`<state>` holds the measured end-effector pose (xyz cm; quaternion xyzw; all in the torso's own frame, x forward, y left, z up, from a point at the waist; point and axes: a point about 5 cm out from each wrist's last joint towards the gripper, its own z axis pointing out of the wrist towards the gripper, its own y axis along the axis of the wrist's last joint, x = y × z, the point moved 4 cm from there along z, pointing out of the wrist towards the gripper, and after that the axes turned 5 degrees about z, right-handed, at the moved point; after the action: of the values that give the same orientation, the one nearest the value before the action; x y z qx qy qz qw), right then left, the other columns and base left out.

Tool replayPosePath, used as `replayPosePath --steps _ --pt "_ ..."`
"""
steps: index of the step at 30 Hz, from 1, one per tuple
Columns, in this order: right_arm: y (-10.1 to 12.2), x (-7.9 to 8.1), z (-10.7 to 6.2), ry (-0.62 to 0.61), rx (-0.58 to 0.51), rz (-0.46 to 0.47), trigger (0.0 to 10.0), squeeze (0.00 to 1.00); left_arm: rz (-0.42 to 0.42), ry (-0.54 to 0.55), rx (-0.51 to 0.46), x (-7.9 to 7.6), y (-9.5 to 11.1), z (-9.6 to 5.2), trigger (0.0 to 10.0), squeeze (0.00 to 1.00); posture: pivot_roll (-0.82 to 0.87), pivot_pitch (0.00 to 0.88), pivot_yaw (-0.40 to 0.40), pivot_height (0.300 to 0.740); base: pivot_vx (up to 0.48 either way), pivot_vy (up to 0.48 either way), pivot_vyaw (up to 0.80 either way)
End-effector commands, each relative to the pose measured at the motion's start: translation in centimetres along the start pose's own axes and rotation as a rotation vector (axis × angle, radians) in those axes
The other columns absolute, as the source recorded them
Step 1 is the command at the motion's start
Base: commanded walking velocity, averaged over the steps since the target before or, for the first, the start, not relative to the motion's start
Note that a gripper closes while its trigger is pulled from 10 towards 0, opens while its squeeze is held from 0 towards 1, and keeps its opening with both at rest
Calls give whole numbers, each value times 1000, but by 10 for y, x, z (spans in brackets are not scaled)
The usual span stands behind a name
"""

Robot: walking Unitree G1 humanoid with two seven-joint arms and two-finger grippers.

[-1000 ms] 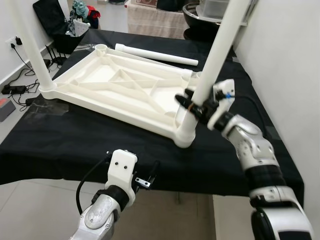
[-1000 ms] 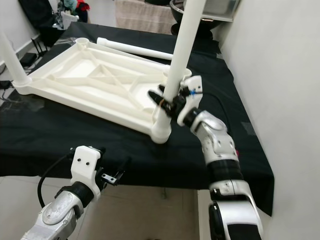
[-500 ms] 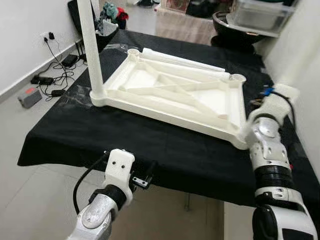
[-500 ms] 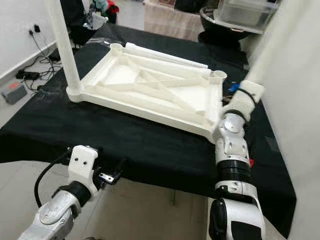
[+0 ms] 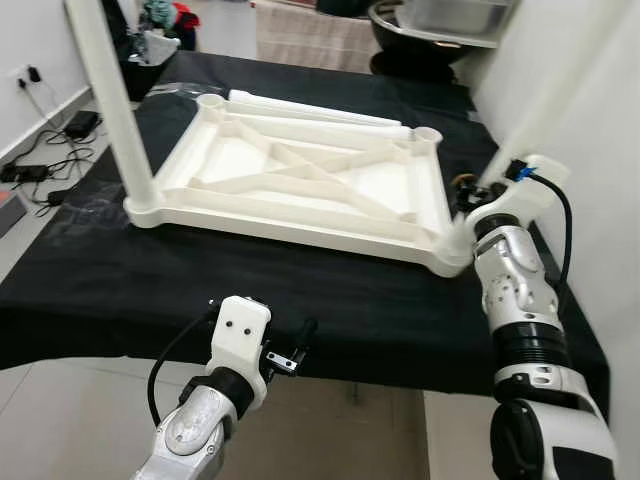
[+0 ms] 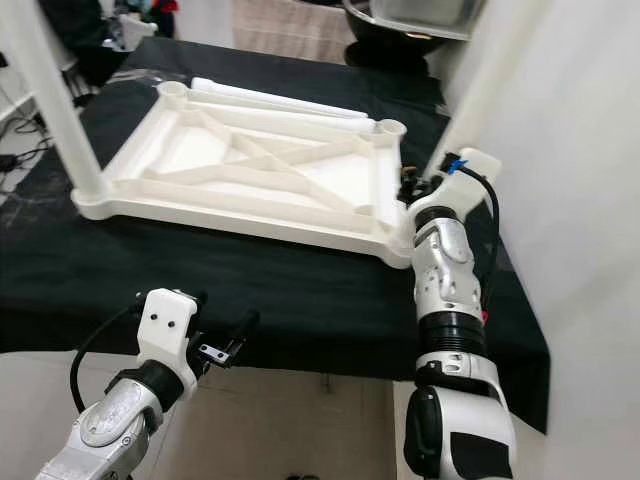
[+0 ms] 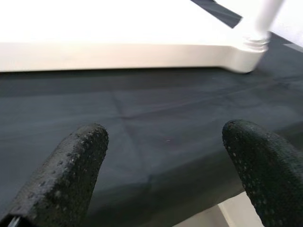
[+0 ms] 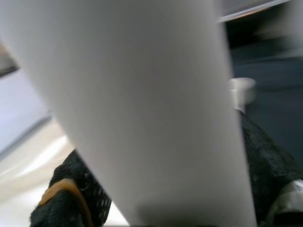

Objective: Building children table

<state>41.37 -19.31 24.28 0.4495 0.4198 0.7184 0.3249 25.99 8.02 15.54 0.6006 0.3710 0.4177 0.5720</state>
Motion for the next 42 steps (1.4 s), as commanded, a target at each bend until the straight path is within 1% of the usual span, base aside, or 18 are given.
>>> replayPosePath --steps 1,3,4,12,13,14,16,17,22,28,30,31,33,35,36,38,41,42 --pt "-14 31 -6 269 95 63 10000 0 -5 -5 20 -3 -5 0 10000 0 86 158 -125 740 0 0 0" --pt "-14 37 -12 341 111 83 10000 0 -5 -5 20 -3 -5 0 10000 0 86 158 -125 740 0 0 0" --pt "-13 50 -31 543 150 92 10000 0 -6 -4 20 -2 -5 -1 10000 0 86 160 -124 740 0 0 0" --pt "-22 61 -43 722 232 52 10000 0 -3 -2 21 -1 -5 -1 10000 0 87 163 -120 740 0 0 0" --pt "-25 60 -40 695 234 40 9020 0 -3 -3 21 -1 -5 -1 10000 0 87 163 -119 740 0 0 0" --pt "-31 55 -31 617 240 25 549 0 -3 -4 22 -1 -5 -1 10000 0 87 161 -119 740 0 0 0" --pt "-31 55 -31 617 240 25 549 0 -3 -4 22 -1 -5 -1 10000 0 87 161 -119 740 0 0 0" --pt "-34 50 -23 542 225 -21 0 0 -3 -4 21 -1 -5 -1 10000 0 88 162 -120 740 0 0 0" --pt "-31 20 2 187 148 -113 0 0 -4 -3 22 -1 -5 -1 10000 0 88 163 -119 740 0 0 0" --pt "-23 -16 5 -103 122 -178 0 0 -3 -3 21 -1 -5 -1 10000 0 88 163 -119 740 0 0 0" --pt "-16 -63 -12 -467 135 -265 0 0 -4 -3 20 -1 -5 0 10000 0 82 164 -119 740 0 0 0" --pt "-16 -63 -12 -467 135 -265 0 0 -4 -3 20 -1 -5 0 10000 0 82 164 -119 740 0 0 0" --pt "-13 -80 -23 -614 142 -285 0 0 -4 -4 20 -1 -5 0 10000 0 82 164 -119 740 0 0 0" --pt "-4 -109 -54 -925 107 -311 0 0 -4 -4 21 -1 -5 0 10000 0 84 165 -120 740 0 0 0" --pt "-4 -109 -54 -925 107 -311 0 0 -4 -4 21 -1 -5 0 10000 0 84 165 -120 740 0 0 0" --pt "4 -118 -74 -1116 42 -329 0 0 -3 -4 20 -1 -5 0 10000 0 84 162 -120 740 0 0 0" --pt "7 -114 -76 -1167 0 -335 0 0 -3 -3 20 -1 -5 0 10000 0 84 159 -119 740 0 0 0" --pt "6 -109 -71 -1152 -15 -326 3098 0 -3 -4 20 -1 -5 0 10000 0 84 154 -120 740 0 0 0"
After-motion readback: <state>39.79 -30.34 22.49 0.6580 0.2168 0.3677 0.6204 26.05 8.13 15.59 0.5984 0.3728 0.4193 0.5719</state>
